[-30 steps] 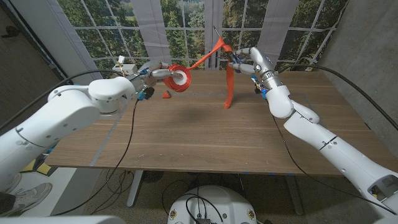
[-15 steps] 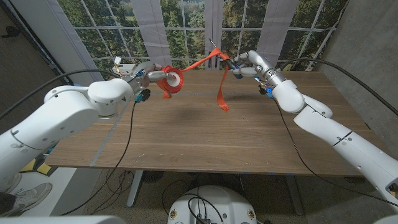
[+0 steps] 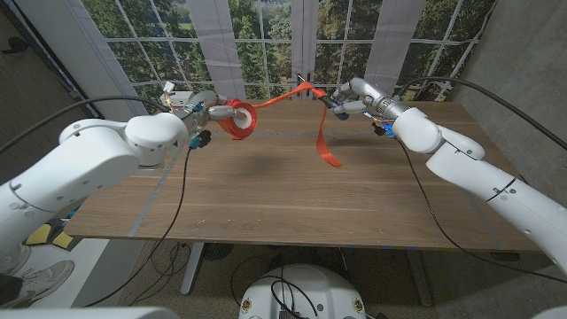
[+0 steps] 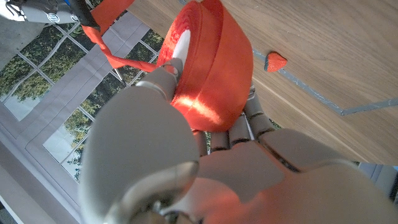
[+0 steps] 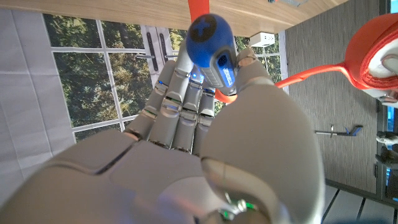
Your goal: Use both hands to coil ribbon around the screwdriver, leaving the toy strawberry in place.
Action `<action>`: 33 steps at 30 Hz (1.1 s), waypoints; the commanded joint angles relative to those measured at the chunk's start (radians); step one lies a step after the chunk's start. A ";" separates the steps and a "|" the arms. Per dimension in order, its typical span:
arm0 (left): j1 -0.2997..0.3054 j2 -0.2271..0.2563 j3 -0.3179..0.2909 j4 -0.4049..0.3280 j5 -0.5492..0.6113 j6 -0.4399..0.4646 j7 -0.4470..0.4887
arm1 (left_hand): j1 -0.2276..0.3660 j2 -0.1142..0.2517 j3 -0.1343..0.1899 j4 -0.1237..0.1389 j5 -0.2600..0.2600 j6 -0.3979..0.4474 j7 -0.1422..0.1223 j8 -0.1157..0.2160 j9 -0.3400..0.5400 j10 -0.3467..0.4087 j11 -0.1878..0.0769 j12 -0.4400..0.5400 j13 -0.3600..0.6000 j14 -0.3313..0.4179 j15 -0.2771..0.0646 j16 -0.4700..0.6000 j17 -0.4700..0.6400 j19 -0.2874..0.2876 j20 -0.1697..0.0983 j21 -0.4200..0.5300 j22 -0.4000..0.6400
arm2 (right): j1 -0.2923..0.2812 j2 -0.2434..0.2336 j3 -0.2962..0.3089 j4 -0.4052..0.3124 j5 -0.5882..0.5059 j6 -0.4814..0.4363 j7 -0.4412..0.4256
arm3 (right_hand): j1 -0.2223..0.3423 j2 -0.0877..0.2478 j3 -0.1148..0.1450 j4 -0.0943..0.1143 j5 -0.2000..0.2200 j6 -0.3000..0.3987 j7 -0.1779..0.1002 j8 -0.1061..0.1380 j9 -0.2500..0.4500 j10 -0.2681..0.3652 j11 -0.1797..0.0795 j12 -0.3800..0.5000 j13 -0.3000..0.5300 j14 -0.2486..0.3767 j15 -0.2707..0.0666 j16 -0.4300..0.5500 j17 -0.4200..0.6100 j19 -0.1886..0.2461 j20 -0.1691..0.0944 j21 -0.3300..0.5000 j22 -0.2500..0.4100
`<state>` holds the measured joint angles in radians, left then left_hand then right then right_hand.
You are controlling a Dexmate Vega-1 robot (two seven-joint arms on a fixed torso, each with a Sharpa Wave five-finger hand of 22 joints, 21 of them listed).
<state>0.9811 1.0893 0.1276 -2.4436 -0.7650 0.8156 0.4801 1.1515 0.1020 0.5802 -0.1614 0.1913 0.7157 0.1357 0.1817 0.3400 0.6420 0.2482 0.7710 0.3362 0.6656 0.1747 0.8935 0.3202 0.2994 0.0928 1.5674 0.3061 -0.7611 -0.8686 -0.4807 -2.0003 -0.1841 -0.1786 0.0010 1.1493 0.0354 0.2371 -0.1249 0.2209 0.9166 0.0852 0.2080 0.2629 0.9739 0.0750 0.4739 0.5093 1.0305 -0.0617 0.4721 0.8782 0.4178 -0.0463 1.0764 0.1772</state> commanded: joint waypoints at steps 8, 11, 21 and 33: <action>-0.108 -0.003 0.109 -0.025 0.085 0.199 0.033 | 0.079 0.087 0.015 0.009 0.003 0.237 0.001 0.008 -0.002 0.326 -0.294 -0.010 0.223 0.247 -0.310 -0.015 0.201 -0.003 -0.001 0.003 -0.001 | 0.048 -0.026 -0.075 -0.033 -0.094 -0.108 0.090 | 0.121 0.110 0.001 0.005 0.007 0.174 -0.163 0.006 0.003 0.102 -0.086 -0.004 0.018 0.035 -0.157 0.003 0.008 0.002 -0.048 0.004 0.001; -0.116 -0.007 0.119 -0.014 0.089 0.197 0.010 | 0.079 0.086 0.016 0.009 0.002 0.227 -0.008 0.005 -0.004 0.328 -0.295 -0.012 0.222 0.246 -0.310 -0.017 0.203 -0.003 0.000 0.003 -0.002 | 0.069 -0.020 -0.102 -0.034 -0.121 -0.120 0.120 | 0.121 0.110 0.001 0.005 0.007 0.175 -0.162 0.007 0.002 0.104 -0.087 -0.006 0.015 0.036 -0.157 0.002 0.008 0.004 -0.047 0.006 0.001; -0.129 -0.015 0.147 0.006 0.110 0.210 -0.024 | 0.078 0.084 0.019 0.008 0.001 0.229 -0.010 0.007 -0.007 0.327 -0.291 -0.016 0.219 0.249 -0.310 -0.021 0.202 -0.002 -0.003 0.003 -0.004 | 0.112 -0.003 -0.163 -0.028 -0.198 -0.144 0.186 | 0.122 0.109 0.000 0.005 0.007 0.180 -0.163 0.008 0.001 0.108 -0.088 -0.009 0.012 0.038 -0.157 0.002 0.008 0.007 -0.046 0.006 0.001; -0.124 -0.041 0.175 0.039 0.134 0.202 -0.044 | 0.076 0.081 0.027 0.007 0.000 0.236 -0.013 0.010 -0.018 0.330 -0.293 -0.036 0.198 0.254 -0.311 -0.037 0.189 0.002 -0.006 0.002 -0.008 | 0.123 0.007 -0.189 -0.026 -0.253 -0.145 0.221 | 0.130 0.105 -0.003 -0.003 0.009 0.193 -0.155 0.009 -0.005 0.132 -0.080 -0.022 -0.014 0.054 -0.157 -0.003 -0.009 0.024 -0.033 0.012 -0.001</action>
<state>0.8587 1.0717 0.2727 -2.4363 -0.6523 1.0180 0.4558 1.1507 0.1028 0.5868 -0.1676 0.1874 0.7161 0.1359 0.1853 0.3219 0.6579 0.2435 0.7362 0.3363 0.6717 0.1694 0.8595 0.3484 0.2999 0.0933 1.5673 0.2964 -0.6556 -0.8730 -0.6340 -2.0288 -0.3754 -0.3107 0.1782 1.1547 0.0300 0.2344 -0.1249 0.2237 0.9331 0.0911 0.2107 0.2565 0.9831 0.0663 0.4537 0.4956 1.0381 -0.0692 0.4680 0.8696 0.4292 -0.0425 1.0804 0.1772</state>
